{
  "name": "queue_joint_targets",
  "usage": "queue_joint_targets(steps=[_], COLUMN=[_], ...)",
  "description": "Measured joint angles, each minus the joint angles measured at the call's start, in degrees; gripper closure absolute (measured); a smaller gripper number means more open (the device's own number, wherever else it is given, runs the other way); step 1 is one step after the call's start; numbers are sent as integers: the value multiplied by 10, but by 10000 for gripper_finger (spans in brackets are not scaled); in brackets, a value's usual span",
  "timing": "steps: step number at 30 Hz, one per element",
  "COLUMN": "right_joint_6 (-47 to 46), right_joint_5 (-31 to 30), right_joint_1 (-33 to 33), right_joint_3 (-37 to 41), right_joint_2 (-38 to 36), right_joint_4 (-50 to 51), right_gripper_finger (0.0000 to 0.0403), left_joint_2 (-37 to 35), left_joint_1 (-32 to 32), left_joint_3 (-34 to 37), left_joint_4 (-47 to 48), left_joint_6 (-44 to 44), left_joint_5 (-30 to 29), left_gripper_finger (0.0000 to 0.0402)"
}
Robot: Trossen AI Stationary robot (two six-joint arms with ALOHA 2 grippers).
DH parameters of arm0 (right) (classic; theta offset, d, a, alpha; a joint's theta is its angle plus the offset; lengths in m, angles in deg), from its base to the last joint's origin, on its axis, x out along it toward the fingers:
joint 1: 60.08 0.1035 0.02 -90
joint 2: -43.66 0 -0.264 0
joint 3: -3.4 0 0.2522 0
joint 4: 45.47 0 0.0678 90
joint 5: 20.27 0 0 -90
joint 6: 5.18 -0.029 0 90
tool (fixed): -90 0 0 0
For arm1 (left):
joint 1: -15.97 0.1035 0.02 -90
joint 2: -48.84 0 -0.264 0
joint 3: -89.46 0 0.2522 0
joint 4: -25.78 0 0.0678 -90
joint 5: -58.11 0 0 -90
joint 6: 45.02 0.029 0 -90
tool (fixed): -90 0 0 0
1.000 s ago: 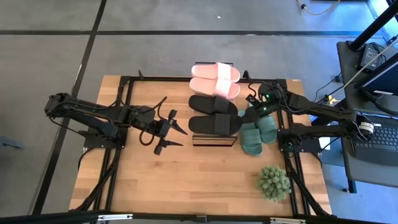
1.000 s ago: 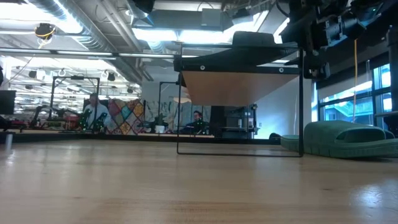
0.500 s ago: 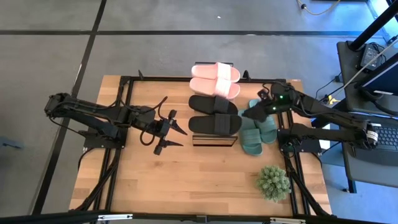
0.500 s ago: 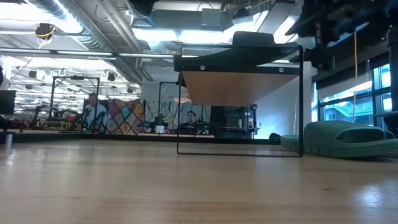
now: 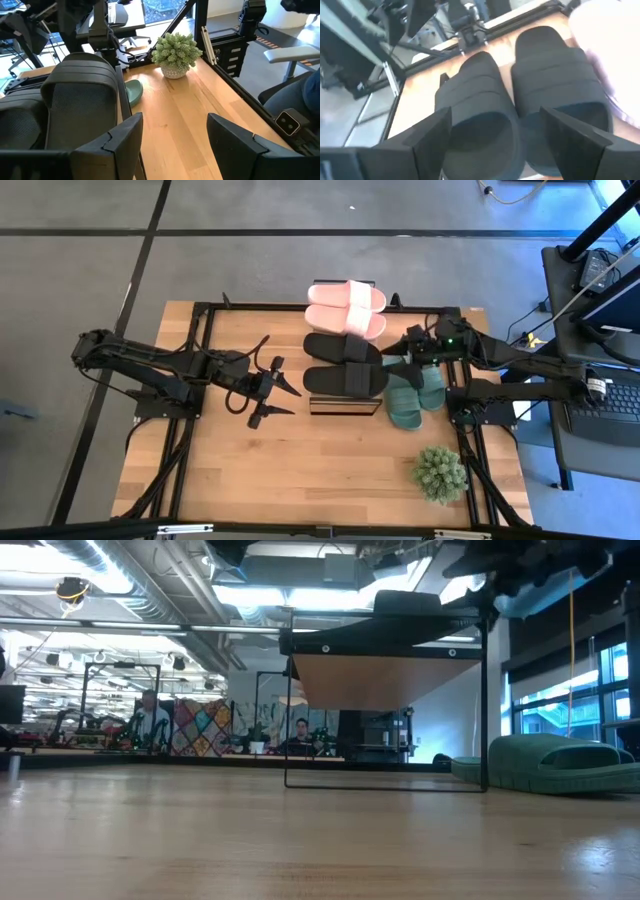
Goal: Pick and place slides into the shelf
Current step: Put the black slide on the shelf
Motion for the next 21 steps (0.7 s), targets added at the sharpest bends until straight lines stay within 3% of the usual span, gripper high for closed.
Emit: queue_joint_targets(steps=[8, 21], right_joint_6=[121, 159], right_joint_5=[0, -37], right_joint_1=[42, 81], right_joint_3=[0, 0], right_joint_2=[10, 77], right_joint_4=[33, 24], right_gripper_finger=[104, 104], left_joint_2=[0, 0], left_joint_1=[0, 0], left_joint_3=[0, 0], left_joint_4=[0, -1], left_joint_6=[0, -1], left_joint_5=[0, -43], left_gripper_finger=[189, 189])
